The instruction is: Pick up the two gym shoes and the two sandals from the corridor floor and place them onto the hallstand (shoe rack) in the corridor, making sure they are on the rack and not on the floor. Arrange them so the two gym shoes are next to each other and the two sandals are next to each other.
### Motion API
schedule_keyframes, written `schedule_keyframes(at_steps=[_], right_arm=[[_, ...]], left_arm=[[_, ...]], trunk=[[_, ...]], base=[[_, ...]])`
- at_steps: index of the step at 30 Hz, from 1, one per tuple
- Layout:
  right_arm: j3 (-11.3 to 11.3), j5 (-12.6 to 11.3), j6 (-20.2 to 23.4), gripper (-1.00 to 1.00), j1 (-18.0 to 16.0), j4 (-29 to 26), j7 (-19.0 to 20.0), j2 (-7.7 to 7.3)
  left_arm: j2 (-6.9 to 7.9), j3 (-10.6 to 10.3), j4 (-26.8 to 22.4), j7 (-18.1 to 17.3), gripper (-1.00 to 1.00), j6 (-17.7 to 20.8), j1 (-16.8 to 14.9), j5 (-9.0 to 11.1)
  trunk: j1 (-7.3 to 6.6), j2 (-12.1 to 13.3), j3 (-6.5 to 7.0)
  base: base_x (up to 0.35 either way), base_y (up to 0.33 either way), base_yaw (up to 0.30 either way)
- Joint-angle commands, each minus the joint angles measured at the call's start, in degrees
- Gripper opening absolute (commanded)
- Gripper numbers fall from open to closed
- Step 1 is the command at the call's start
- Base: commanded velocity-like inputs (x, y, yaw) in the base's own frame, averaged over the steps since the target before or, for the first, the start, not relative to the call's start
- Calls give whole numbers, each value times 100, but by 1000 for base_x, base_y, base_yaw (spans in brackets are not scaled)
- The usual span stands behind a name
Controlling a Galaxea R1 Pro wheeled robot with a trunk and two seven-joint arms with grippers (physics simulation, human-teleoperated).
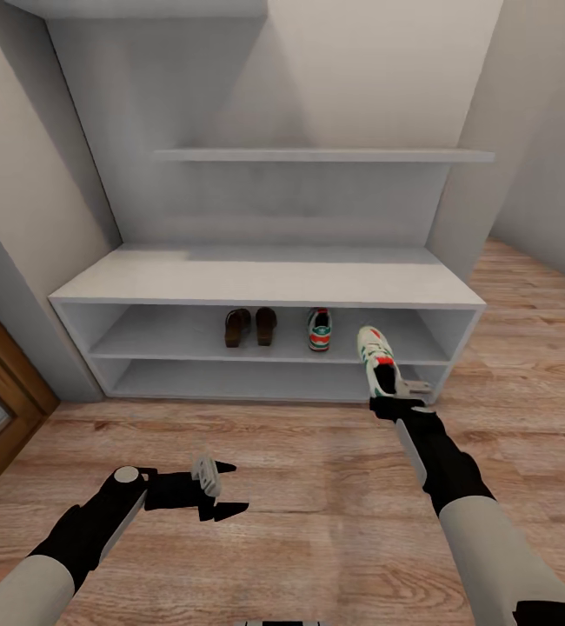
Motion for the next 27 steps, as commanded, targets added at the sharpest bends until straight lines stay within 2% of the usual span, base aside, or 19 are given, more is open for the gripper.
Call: schedule_keyframes(at_steps=[1, 8, 12, 18, 27], right_arm=[[5, -24, 1, -100, 0, -1, -25, -2], [5, -38, -46, -100, -1, 85, -23, -3], [3, -57, -82, -100, 0, 348, -19, -3], [-3, -66, -98, -100, -1, 512, -16, -3], [4, -67, -94, -100, 1, 533, -16, -3]], left_arm=[[6, -20, -2, -5, 100, 34, -4, 35], [6, -20, -2, -5, 100, 34, -4, 35], [6, -20, -2, -5, 100, 34, -4, 35], [5, -20, -2, -5, 100, 34, -4, 35], [1, -20, -2, -5, 100, 34, -4, 35]], trunk=[[-1, -2, -5], [-1, -2, -5], [-1, -2, -5], [-1, -2, -5], [-1, -2, -5]], base=[[0, 0, 0], [0, 0, 0], [21, 0, 0], [188, 30, 0], [69, 15, 0]])
